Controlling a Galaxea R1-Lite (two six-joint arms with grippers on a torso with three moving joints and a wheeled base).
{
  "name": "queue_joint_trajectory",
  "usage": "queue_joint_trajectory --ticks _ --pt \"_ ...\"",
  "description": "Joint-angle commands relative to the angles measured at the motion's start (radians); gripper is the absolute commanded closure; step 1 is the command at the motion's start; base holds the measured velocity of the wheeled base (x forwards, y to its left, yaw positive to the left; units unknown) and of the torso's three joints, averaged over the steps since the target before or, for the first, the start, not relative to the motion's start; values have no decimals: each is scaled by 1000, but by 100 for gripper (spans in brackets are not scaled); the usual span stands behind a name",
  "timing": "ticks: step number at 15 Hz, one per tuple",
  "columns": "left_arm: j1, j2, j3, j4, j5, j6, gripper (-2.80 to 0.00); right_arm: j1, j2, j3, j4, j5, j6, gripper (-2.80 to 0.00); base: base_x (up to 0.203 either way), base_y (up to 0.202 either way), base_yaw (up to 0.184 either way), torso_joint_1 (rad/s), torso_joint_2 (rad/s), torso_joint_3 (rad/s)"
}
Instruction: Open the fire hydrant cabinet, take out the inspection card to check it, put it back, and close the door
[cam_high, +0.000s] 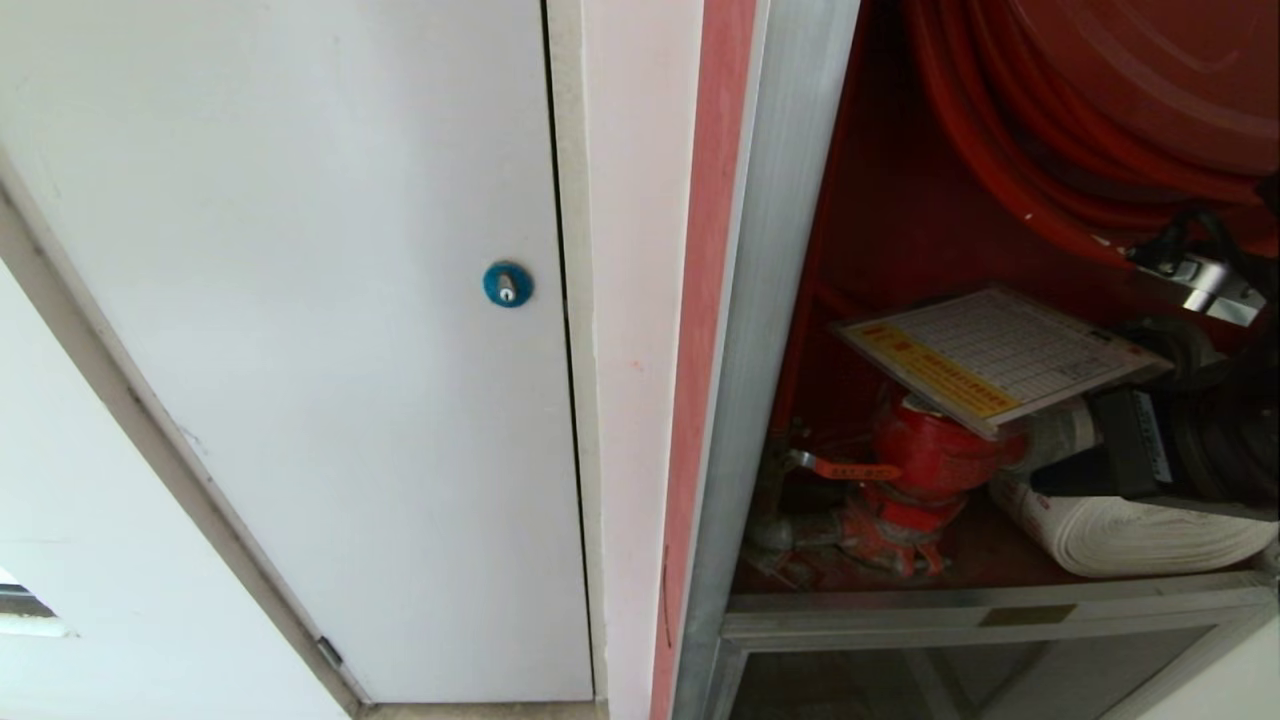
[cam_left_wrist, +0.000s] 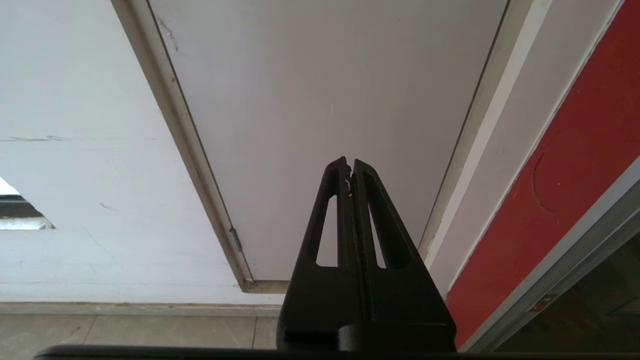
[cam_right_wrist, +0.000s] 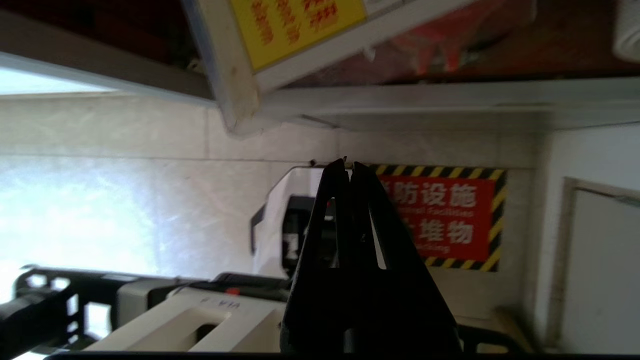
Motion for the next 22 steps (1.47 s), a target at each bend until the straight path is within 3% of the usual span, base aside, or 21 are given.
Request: queue_joint_trajectory --ticks 1,9,22 --pt "0 0 1 0 0 0 0 17 45 -13 0 -63 -14 0 0 0 0 0 0 0" --pt "0 1 2 0 0 0 0 69 154 -130 -3 -117 -23 0 0 0 0 0 0 0" --pt "0 1 0 0 0 0 0 70 207 -189 -24 -122 -18 0 0 0 0 0 0 0"
